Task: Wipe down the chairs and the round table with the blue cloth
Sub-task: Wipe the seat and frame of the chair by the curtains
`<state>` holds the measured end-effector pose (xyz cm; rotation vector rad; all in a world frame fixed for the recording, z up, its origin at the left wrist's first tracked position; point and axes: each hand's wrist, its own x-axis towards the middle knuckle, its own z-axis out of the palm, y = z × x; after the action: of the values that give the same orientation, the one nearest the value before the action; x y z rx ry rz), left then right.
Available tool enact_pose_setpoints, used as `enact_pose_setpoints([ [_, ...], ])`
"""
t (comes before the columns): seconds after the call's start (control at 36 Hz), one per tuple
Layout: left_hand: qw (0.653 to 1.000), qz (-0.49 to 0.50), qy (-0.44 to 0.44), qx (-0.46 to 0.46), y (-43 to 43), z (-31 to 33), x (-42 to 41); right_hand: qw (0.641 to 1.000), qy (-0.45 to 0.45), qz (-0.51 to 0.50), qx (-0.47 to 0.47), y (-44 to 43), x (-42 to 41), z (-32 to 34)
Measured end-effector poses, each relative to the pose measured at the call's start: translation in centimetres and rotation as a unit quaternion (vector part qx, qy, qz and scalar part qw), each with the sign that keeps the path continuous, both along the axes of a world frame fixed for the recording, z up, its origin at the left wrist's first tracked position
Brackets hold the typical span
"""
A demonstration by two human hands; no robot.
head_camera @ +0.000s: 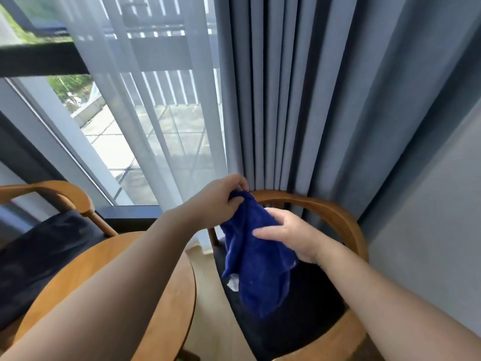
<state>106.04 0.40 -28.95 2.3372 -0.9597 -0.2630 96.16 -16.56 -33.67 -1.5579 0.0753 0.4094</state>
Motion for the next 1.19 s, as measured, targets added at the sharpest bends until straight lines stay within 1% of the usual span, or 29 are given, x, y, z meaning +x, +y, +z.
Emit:
enact_pose_setpoints([
  [0.06,1.0,-0.013,0.006,0.01,-0.4,0.1,-0.2,0.996,-0.01,-0.005,-0.088,0.1,0.1,-0.4],
  [0.08,1.0,-0.02,0.003,0.02,-0.6,0.2,-0.2,0.993,-0.016,-0.011,-0.116,0.0,0.1,-0.7],
  [0.11,0.999,-0.025,-0.004,0.029,-0.7,0.2,-0.1,0.992,-0.018,-0.016,-0.123,-0.2,0.0,-0.8],
  [0.19,0.998,-0.013,-0.026,0.048,-0.7,-0.2,0.3,0.995,-0.032,-0.01,-0.09,-1.1,-0.3,-0.8],
  [0.28,0.996,0.059,-0.043,0.043,-0.6,-1.2,0.9,0.997,-0.061,-0.03,-0.024,-1.8,-0.3,-0.4],
  [0.33,0.991,0.113,-0.076,0.011,-0.7,-2.1,1.0,0.995,-0.069,-0.078,0.01,-2.2,0.0,-0.5],
  [0.39,0.987,0.123,-0.091,-0.046,-0.9,-2.5,0.3,0.989,-0.07,-0.122,0.035,-2.6,0.3,-0.6],
  [0.44,0.995,0.067,-0.045,-0.064,-0.8,-3.0,-0.8,0.984,-0.08,-0.149,0.05,-2.9,0.5,-0.6],
  [0.5,0.998,-0.017,0.056,-0.027,-0.7,-3.6,-2.0,0.982,-0.086,-0.156,0.069,-3.2,0.6,-0.4],
  [0.53,0.992,-0.049,0.112,-0.018,-0.7,-3.9,-2.5,0.981,-0.085,-0.156,0.083,-3.2,0.6,-0.3],
  [0.56,0.987,-0.063,0.145,-0.022,-0.7,-4.3,-2.9,0.98,-0.087,-0.153,0.096,-3.3,0.7,-0.1],
  [0.58,0.987,-0.057,0.147,-0.032,-0.8,-4.9,-3.0,0.98,-0.089,-0.147,0.105,-3.3,0.8,0.0],
  [0.64,0.992,-0.015,0.113,-0.047,-1.1,-5.9,-2.8,0.981,-0.09,-0.133,0.106,-3.2,1.1,0.2],
  [0.69,0.994,0.02,0.095,-0.042,-1.1,-6.3,-2.2,0.985,-0.088,-0.132,0.063,-3.1,1.6,0.3],
  [0.72,0.995,0.027,0.087,-0.026,-1.1,-6.4,-1.9,0.987,-0.088,-0.136,0.012,-3.2,2.0,0.4],
  [0.75,0.996,0.029,0.079,-0.004,-1.0,-6.5,-1.5,0.984,-0.095,-0.137,-0.059,-3.4,2.4,0.5],
  [0.81,0.997,0.034,0.066,0.03,-0.6,-6.6,-0.8,0.967,-0.109,-0.124,-0.196,-4.0,3.4,0.5],
  [0.83,0.997,0.037,0.065,0.035,-0.4,-6.7,-0.5,0.957,-0.109,-0.113,-0.243,-4.2,3.8,0.2],
  [0.92,0.995,0.04,0.086,0.032,0.2,-7.3,0.9,0.933,-0.103,-0.097,-0.33,-4.2,5.1,-1.0],
  [0.94,0.994,0.041,0.094,0.03,0.3,-7.6,1.4,0.93,-0.104,-0.087,-0.341,-4.0,5.5,-1.4],
  [0.97,0.993,0.045,0.103,0.028,0.4,-7.9,2.0,0.935,-0.1,-0.073,-0.334,-3.9,5.9,-1.8],
  [1.06,0.989,0.062,0.135,0.014,0.6,-9.2,3.9,0.958,-0.063,-0.041,-0.277,-3.2,7.2,-3.2],
  [1.19,0.976,0.092,0.195,0.02,1.2,-13.2,8.5,0.956,-0.073,-0.085,-0.271,-2.2,11.5,-7.9],
])
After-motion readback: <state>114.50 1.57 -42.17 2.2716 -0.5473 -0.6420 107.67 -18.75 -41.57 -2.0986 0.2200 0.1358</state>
